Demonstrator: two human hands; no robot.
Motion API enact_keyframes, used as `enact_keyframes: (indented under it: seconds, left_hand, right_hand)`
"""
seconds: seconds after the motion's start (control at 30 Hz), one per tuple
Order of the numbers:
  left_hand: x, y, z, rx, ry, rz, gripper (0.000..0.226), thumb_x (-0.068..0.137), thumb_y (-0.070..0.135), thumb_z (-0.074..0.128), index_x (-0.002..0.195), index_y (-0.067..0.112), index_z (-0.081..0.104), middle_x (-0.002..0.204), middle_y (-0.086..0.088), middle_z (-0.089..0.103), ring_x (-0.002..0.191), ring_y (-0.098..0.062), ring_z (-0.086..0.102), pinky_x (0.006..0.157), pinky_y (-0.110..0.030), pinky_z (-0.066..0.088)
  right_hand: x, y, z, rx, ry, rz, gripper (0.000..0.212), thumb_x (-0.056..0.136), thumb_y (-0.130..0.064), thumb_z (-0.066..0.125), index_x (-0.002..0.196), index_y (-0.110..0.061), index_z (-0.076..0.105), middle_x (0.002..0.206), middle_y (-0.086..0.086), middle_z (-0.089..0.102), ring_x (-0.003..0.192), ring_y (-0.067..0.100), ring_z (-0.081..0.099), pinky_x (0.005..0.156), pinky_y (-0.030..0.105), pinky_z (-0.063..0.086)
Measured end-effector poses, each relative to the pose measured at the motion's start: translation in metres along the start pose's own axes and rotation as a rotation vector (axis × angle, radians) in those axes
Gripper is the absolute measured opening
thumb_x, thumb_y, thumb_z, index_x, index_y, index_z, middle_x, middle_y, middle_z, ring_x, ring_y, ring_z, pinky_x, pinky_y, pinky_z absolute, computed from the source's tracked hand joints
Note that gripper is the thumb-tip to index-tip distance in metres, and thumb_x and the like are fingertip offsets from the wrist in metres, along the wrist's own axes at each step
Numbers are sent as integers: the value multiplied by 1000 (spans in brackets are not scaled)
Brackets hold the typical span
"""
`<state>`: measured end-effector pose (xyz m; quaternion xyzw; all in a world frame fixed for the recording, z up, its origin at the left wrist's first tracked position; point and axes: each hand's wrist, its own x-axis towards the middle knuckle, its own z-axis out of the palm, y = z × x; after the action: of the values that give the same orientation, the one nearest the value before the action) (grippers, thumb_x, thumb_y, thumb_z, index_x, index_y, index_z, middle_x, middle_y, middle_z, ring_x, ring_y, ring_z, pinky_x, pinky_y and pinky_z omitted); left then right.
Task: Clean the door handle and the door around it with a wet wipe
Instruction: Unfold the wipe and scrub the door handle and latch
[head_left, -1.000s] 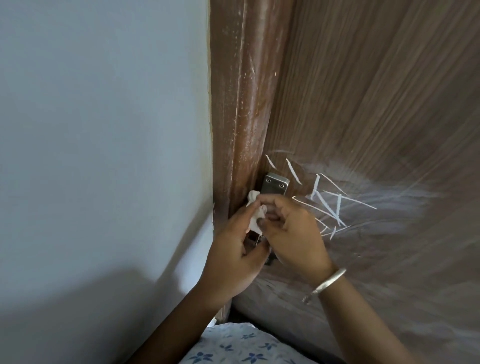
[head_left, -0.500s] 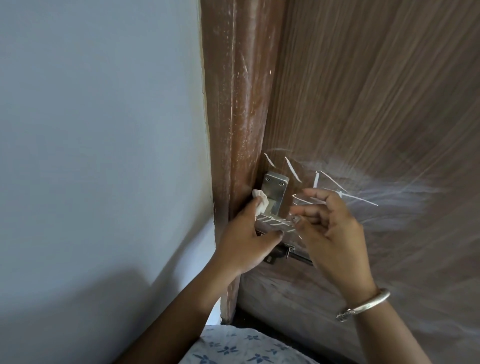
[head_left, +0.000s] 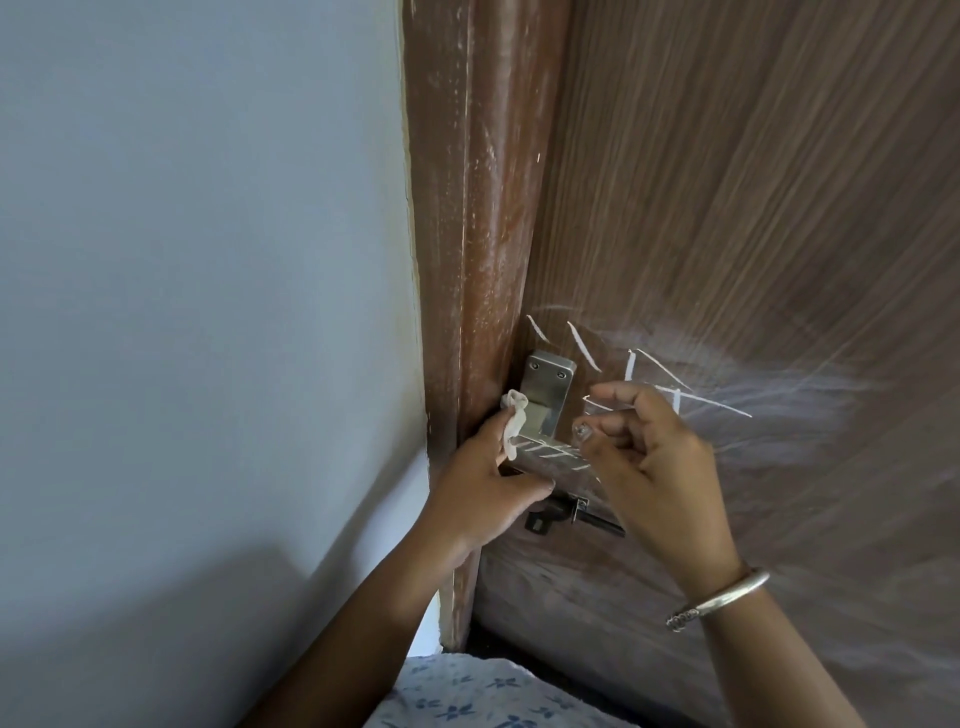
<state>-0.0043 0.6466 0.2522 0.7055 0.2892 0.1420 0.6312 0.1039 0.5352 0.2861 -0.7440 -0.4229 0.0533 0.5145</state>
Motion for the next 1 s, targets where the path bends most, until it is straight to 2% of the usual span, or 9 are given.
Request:
enact_keyframes:
  seconds: [0.13, 0.23, 0.33, 0.47, 0.6, 0.77, 0.83, 0.93, 1.0]
  left_hand:
    - [-1, 2, -8, 86, 27, -41, 78, 61, 26, 62, 134, 36, 38, 106, 27, 57, 95, 3, 54, 77, -17, 43]
    - [-1, 6, -2, -41, -6, -68, 78, 74, 13, 66, 141, 28, 31, 140, 12, 45, 124, -9, 46, 80, -11, 41]
    - [-2, 8, 2, -145, -30, -64, 80, 80, 0, 62, 145, 25, 23, 151, 7, 30, 138, -13, 30, 94, -19, 31]
    - [-4, 5, -5, 33, 7, -54, 77, 64, 19, 60, 137, 31, 39, 132, 11, 55, 121, -7, 49, 94, -26, 41]
    - [-12, 10, -15, 244, 79, -28, 61, 70, 24, 62, 128, 33, 49, 118, 16, 58, 101, -1, 54, 81, -23, 46]
    - [-22, 20, -13, 579, 333, 244, 35, 78, 24, 64, 113, 25, 63, 106, 7, 70, 84, -8, 65, 66, -16, 47]
    - [-23, 24, -15, 591, 376, 293, 28, 81, 20, 62, 109, 23, 66, 99, 4, 73, 81, -10, 66, 66, -15, 48]
    - [-23, 27, -19, 489, 359, 320, 21, 80, 15, 65, 99, 24, 69, 92, 11, 71, 74, 1, 63, 60, -2, 43]
    - [-25, 29, -19, 411, 285, 353, 19, 78, 15, 68, 93, 27, 68, 85, 18, 68, 72, 7, 62, 60, -1, 43]
  right_hand:
    - [1, 2, -4, -19, 14, -8, 27, 82, -11, 66, 107, -20, 59, 79, -11, 70, 72, -4, 63, 63, 4, 44]
    - [0, 3, -7, -7, 29, 5, 26, 82, -10, 66, 103, -24, 58, 76, -12, 70, 70, -4, 63, 61, 2, 42]
    - [1, 4, -5, -19, 11, -1, 26, 82, -9, 67, 104, -20, 60, 76, -13, 69, 68, -6, 62, 60, 2, 42]
    - [-2, 4, 0, -42, -27, -26, 27, 81, -10, 69, 106, -19, 60, 76, -15, 67, 68, -8, 62, 59, 2, 42]
    - [-2, 5, -3, -67, -31, -24, 30, 79, -11, 70, 106, -21, 61, 76, -16, 67, 71, -8, 62, 60, 3, 44]
    - [-2, 9, -9, -37, 25, -4, 35, 77, -2, 70, 100, -27, 60, 78, -12, 69, 72, -3, 63, 64, 5, 47]
    - [-3, 8, -8, -49, 21, -34, 34, 77, 1, 70, 101, -22, 63, 82, -11, 69, 75, -2, 64, 65, 6, 48]
    - [-3, 2, -5, -130, -17, -172, 34, 81, -3, 66, 113, -15, 64, 93, -5, 68, 83, 1, 62, 71, 8, 47]
    - [0, -3, -2, -179, -90, -290, 43, 84, -12, 61, 127, -14, 56, 112, 1, 66, 94, 4, 59, 82, 16, 48]
